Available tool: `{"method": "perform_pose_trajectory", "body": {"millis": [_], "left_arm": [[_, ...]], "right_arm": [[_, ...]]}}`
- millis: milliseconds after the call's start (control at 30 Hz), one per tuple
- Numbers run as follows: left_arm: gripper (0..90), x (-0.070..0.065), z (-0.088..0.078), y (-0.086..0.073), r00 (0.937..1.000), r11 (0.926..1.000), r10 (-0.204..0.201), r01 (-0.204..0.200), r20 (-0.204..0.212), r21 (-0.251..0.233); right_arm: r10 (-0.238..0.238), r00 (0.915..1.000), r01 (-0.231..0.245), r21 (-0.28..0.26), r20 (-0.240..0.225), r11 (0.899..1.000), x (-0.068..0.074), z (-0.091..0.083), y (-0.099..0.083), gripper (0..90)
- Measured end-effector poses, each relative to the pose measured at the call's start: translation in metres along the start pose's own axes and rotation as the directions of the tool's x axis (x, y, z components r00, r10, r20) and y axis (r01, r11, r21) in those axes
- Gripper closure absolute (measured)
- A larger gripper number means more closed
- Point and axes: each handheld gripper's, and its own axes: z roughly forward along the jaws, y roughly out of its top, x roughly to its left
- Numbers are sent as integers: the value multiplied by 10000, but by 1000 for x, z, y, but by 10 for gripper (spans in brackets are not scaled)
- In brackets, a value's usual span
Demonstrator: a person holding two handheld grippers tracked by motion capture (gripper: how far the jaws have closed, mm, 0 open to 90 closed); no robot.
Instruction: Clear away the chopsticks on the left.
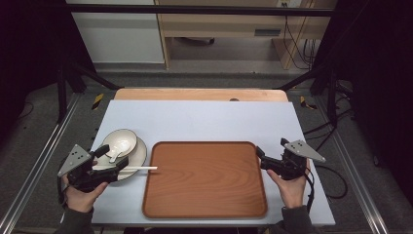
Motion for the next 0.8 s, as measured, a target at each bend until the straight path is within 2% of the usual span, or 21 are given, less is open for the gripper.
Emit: {"method": "perform_pose_trajectory", "body": {"millis": [267, 300, 467, 533, 733, 800], "left_arm": [[146, 3, -7, -6, 9989, 9986, 337, -350, 328, 397], [145, 4, -10, -9, 9979, 9977, 414, -439, 493, 515], [138, 9, -16, -20, 9979, 9951, 369, -417, 541, 902], [138, 12, -19, -24, 9972, 9944, 312, -378, 677, 987], [144, 19, -25, -33, 9946, 9874, 555, -677, 873, 1432], [145, 21, -24, -35, 9930, 9830, 675, -828, 971, 1640]], "right_arm": [[-2, 10000, 1, 213, 19, 9998, 2, 1, -4, 86], [16, 10000, -17, 219, 28, 9998, 2, 1, -4, 86], [-65, 10000, 63, 355, 72, 9994, 2, 2, -6, 85], [-87, 9999, 84, 349, 81, 9994, 3, 2, -6, 85], [-173, 9998, 171, 515, 46, 9985, 4, 4, -8, 84], [-165, 9999, 162, 579, 45, 9982, 5, 5, -9, 84]]}}
